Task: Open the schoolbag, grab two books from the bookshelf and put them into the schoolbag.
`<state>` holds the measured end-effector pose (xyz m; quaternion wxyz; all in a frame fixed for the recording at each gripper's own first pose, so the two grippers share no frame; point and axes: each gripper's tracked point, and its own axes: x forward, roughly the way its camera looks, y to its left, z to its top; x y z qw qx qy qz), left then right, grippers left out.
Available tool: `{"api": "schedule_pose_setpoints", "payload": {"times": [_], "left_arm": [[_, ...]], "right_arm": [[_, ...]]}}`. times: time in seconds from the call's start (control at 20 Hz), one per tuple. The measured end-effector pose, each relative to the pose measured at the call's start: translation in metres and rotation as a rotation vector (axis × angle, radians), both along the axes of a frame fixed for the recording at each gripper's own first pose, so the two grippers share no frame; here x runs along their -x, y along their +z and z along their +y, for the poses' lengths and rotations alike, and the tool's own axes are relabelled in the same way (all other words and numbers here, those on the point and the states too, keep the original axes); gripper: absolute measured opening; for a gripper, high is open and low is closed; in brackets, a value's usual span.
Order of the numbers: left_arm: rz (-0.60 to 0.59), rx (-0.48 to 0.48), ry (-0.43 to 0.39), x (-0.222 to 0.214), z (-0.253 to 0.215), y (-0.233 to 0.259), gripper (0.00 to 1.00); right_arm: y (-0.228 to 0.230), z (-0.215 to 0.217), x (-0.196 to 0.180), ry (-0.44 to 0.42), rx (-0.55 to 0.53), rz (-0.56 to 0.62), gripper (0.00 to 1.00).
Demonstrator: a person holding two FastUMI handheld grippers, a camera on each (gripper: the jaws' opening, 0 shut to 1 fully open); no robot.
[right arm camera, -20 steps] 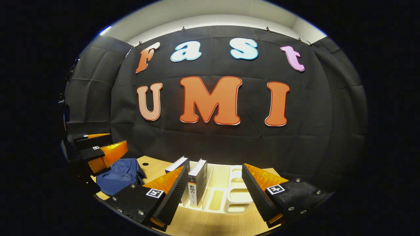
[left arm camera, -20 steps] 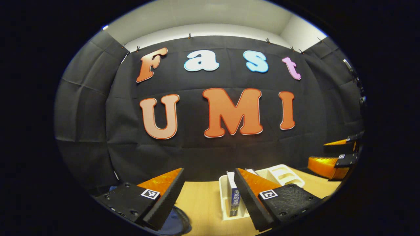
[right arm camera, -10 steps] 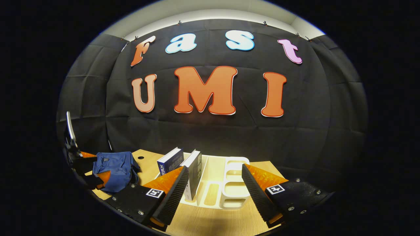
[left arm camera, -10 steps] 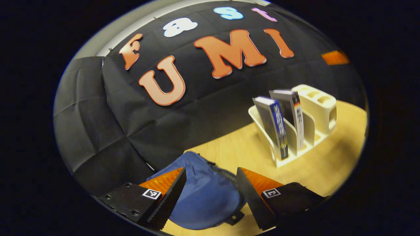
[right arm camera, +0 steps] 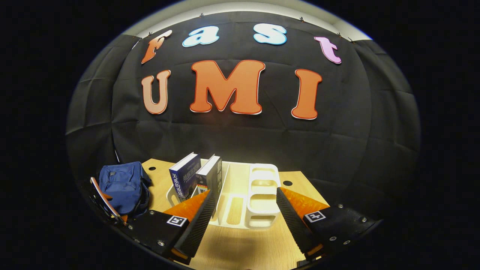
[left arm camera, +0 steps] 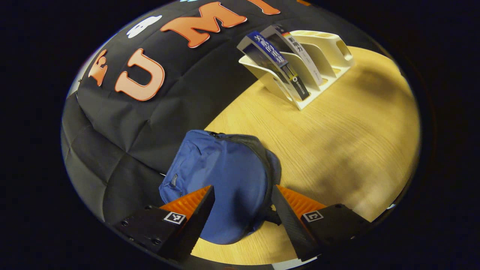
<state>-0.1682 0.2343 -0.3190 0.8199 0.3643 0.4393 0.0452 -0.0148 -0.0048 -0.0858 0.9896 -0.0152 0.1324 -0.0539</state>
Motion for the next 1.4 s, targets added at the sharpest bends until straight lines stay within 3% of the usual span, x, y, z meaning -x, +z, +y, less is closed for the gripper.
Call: {"api": "schedule_pose_setpoints", "payload": {"times": [0.25, 0.3, 0.45, 0.5, 0.55, 0.6, 0.65, 0.75, 0.9, 1.1, 1.25, 1.4], "left_arm": [[0.071, 0.048, 0.03, 0.001, 0.023, -0.027, 0.96], [0.093, 0.087, 0.028, 0.004, 0.018, -0.032, 0.92], [0.086, 0.097, -0.011, -0.002, 0.014, -0.019, 0.35], [0.086, 0.108, -0.021, -0.004, 0.013, -0.01, 0.3], [0.095, 0.132, -0.011, -0.004, 0.014, -0.003, 0.04], [0.104, 0.171, 0.005, -0.006, 0.016, 0.0, 0.18], [0.118, 0.217, 0.037, -0.009, 0.018, 0.006, 0.08], [0.131, 0.301, 0.084, -0.018, 0.023, 0.02, 0.05], [0.089, 0.347, 0.141, -0.041, 0.041, 0.061, 0.03], [0.019, 0.365, 0.145, -0.077, 0.061, 0.124, 0.02], [-0.029, 0.404, 0.177, -0.098, 0.081, 0.154, 0.02], [-0.042, 0.487, 0.191, -0.108, 0.094, 0.169, 0.02]], "right_arm": [[0.006, 0.018, -0.005, -0.034, 0.002, 0.0, 0.98], [0.007, 0.022, -0.004, -0.043, 0.005, -0.003, 0.98], [0.01, 0.031, -0.003, -0.068, 0.017, -0.005, 0.98], [0.009, 0.035, -0.001, -0.069, 0.019, 0.0, 0.98], [0.008, 0.039, -0.001, -0.066, 0.021, 0.007, 0.98], [0.007, 0.044, -0.001, -0.053, 0.021, 0.016, 0.98], [0.006, 0.05, -0.003, -0.033, 0.023, 0.028, 0.98], [0.007, 0.062, -0.01, 0.028, 0.023, 0.047, 0.98], [0.013, 0.078, -0.034, 0.104, -0.029, 0.085, 0.98], [0.016, 0.123, -0.073, 0.244, -0.19, 0.181, 0.98], [0.019, 0.146, -0.103, 0.296, -0.162, 0.231, 0.98], [0.015, 0.159, -0.139, 0.279, -0.062, 0.284, 0.98]]}}
